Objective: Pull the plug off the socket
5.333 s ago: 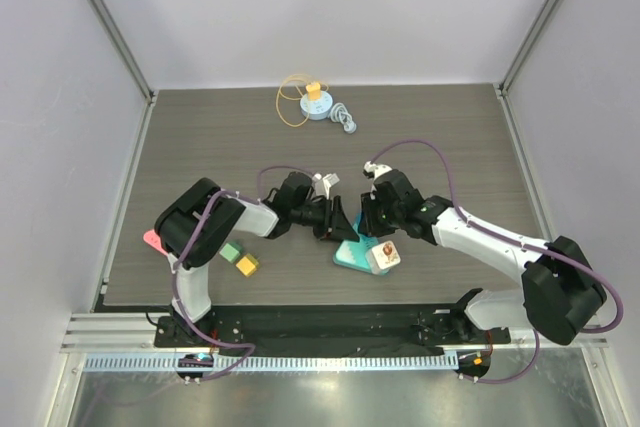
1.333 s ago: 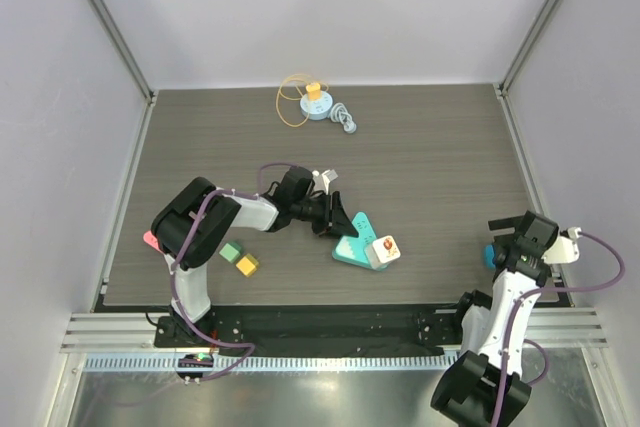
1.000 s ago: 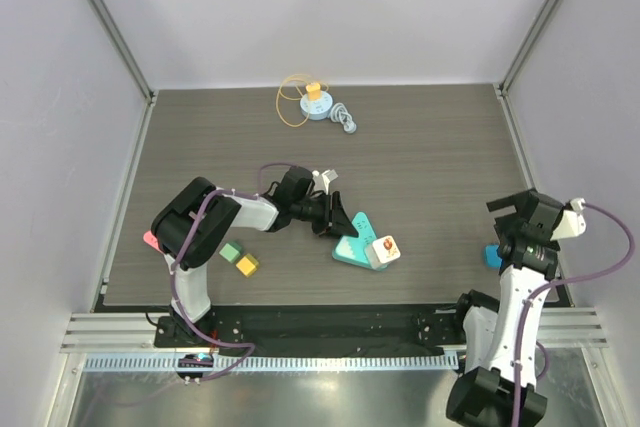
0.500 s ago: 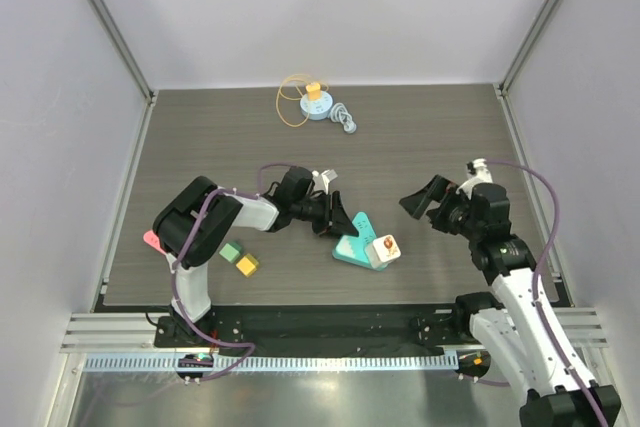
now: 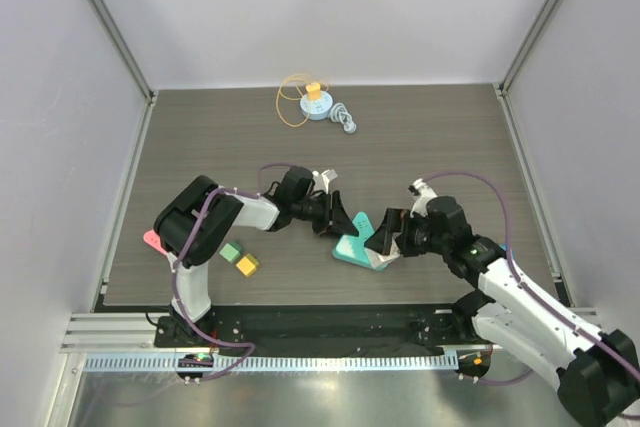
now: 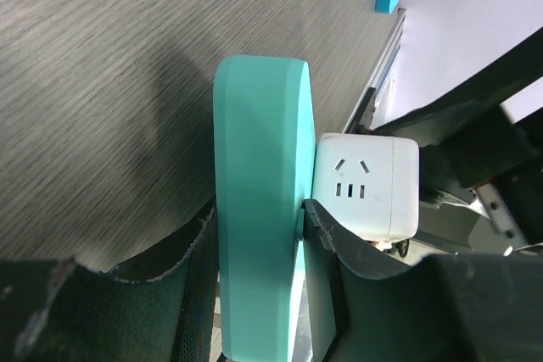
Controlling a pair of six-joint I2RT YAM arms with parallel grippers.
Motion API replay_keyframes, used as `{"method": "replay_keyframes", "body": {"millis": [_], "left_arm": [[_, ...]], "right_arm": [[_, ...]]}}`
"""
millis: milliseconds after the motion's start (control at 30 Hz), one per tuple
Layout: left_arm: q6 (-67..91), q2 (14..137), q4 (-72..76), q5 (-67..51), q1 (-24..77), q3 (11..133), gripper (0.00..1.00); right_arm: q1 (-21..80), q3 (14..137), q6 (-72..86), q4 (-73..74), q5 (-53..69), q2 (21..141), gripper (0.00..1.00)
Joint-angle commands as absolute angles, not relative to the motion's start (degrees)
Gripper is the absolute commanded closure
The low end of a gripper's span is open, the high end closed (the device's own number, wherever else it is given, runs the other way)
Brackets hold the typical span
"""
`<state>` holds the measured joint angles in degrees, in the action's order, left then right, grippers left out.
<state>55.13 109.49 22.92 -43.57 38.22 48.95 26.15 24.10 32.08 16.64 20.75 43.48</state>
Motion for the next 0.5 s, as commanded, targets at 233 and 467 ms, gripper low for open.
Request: {"method": "replay_keyframes", "body": {"millis": [233, 467], "left_arm": [[52.8, 110.7, 21.1, -39.2, 38.1, 49.2, 1.00], [52.6, 110.2, 21.1, -39.0, 38.1, 48.9, 1.00]], "right_arm": [[47.0, 31.8, 31.5, 19.3, -9.4, 53.2, 0.05], [47.0, 32.8, 31.2, 21.1, -11.9, 52.3, 0.10]]}}
